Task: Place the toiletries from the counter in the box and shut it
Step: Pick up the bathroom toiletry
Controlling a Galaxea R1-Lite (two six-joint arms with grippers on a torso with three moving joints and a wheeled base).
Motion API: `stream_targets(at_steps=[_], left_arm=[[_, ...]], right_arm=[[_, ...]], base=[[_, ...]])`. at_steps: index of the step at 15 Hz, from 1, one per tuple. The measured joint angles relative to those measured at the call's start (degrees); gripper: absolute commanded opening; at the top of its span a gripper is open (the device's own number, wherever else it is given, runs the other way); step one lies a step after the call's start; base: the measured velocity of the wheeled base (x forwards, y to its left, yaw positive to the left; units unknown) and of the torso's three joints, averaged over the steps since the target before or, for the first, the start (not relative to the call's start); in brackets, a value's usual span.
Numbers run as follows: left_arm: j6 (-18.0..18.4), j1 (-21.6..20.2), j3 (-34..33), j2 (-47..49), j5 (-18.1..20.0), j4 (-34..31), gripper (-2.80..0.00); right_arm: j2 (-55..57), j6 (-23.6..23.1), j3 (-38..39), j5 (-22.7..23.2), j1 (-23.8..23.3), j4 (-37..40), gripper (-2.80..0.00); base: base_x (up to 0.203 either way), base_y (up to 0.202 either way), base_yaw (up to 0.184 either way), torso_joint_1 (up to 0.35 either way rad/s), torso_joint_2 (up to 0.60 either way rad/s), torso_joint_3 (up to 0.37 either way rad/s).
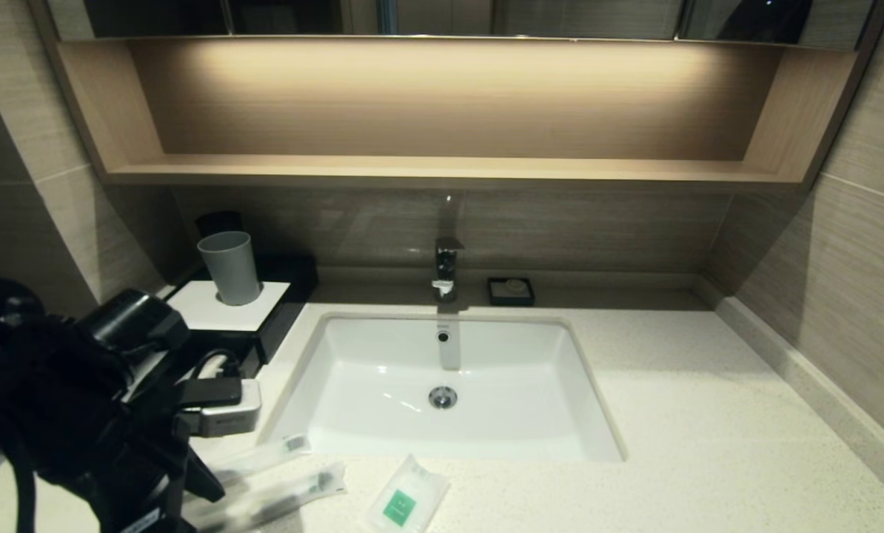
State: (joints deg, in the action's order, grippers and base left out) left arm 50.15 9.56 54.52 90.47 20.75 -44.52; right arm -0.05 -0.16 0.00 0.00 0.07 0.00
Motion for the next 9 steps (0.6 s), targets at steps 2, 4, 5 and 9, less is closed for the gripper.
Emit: stream_targets(at_steps=[2, 4, 5, 9], left_arm=[[1.76, -3.80, -1.54, -1.65, -0.65, 0.27, 0.00], [4.09, -6.57, -3.02, -2.55, -0.77, 0.39, 0.00], [4.62, -7.06, -3.68, -2.84, -0.82, 0.40, 0.00], [6.96, -8.12, -7.25, -3.54, -1.74, 2.36, 0.00]], right_arm=[[0.00, 0.00, 0.00, 0.00, 0.00, -0.02, -2.80], [0.00, 0.00, 0.00, 0.00, 0.00, -0.05, -2.80], [0.00, 0.02, 0.00, 0.00, 0.00, -0.02, -2.80], [0.00, -0.02, 0.00, 0.00, 0.00, -0.02, -2.80]], base=[[0.000, 0.000, 0.000, 0.000, 0.00, 0.000], [0.000, 0.000, 0.000, 0.000, 0.00, 0.000], [0.000, 0.000, 0.000, 0.000, 0.00, 0.000], [0.000, 0.000, 0.000, 0.000, 0.00, 0.000]])
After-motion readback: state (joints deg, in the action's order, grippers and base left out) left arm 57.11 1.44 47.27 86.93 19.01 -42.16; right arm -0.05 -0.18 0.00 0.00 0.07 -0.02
